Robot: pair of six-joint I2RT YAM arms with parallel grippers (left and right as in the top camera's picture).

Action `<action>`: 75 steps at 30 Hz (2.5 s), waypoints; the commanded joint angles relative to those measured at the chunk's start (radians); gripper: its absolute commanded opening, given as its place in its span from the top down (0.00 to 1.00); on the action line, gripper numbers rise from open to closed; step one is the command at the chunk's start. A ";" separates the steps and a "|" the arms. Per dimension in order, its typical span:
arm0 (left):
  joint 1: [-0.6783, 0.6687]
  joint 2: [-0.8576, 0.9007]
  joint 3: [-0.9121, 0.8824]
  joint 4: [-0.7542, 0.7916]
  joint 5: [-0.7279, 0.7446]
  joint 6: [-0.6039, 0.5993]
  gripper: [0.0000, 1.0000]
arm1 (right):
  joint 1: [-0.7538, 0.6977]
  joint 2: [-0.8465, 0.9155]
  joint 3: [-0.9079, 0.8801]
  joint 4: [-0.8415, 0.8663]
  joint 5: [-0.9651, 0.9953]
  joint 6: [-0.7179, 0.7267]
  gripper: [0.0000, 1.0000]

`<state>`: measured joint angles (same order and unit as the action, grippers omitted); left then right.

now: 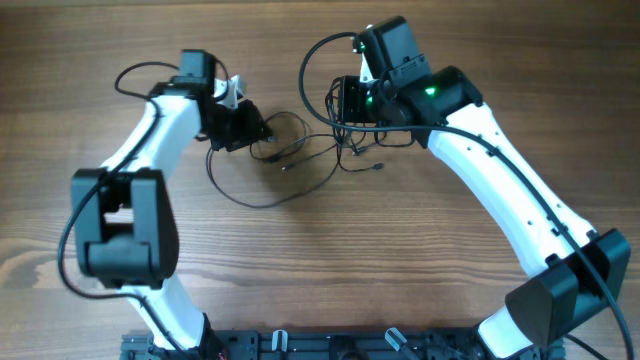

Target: Untangle cables

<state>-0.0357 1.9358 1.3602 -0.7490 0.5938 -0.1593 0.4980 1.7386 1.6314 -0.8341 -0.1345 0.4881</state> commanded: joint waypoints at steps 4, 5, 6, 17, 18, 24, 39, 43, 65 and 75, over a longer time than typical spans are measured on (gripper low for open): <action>0.030 -0.078 -0.005 -0.018 0.524 0.280 0.46 | -0.074 0.007 -0.008 0.008 -0.178 0.013 0.96; 0.020 -0.077 -0.005 -0.018 0.524 0.280 0.46 | -0.078 0.007 -0.008 0.010 -0.183 0.013 0.96; 0.001 -0.074 -0.005 -0.017 0.524 0.280 0.46 | -0.080 0.007 -0.008 0.010 -0.182 0.019 0.96; -0.237 -0.068 -0.005 0.190 0.251 0.008 0.53 | -0.080 0.007 -0.008 0.018 -0.187 0.072 0.96; -0.251 -0.068 -0.005 0.201 0.226 -0.013 0.64 | -0.080 0.007 -0.008 0.018 -0.192 0.072 0.96; -0.297 -0.067 -0.005 0.226 0.160 -0.040 0.75 | -0.079 0.007 -0.008 0.019 -0.204 0.072 0.96; -0.290 -0.028 -0.005 0.122 -0.243 -0.150 0.96 | -0.080 0.007 -0.008 0.021 -0.204 0.063 0.96; -0.268 -0.024 -0.005 0.080 -0.352 -0.172 0.96 | -0.080 0.007 -0.008 0.019 -0.200 0.061 0.96; -0.089 -0.024 -0.005 0.033 -0.431 -0.171 0.96 | -0.179 0.006 -0.008 0.028 -0.671 -0.122 0.96; -0.090 -0.024 -0.005 0.034 -0.431 -0.171 0.96 | -0.410 0.006 -0.008 0.034 -0.829 -0.121 0.96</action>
<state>-0.1425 1.8893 1.3598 -0.7048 0.2455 -0.3286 0.1677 1.7508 1.6218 -0.8051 -0.8761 0.3935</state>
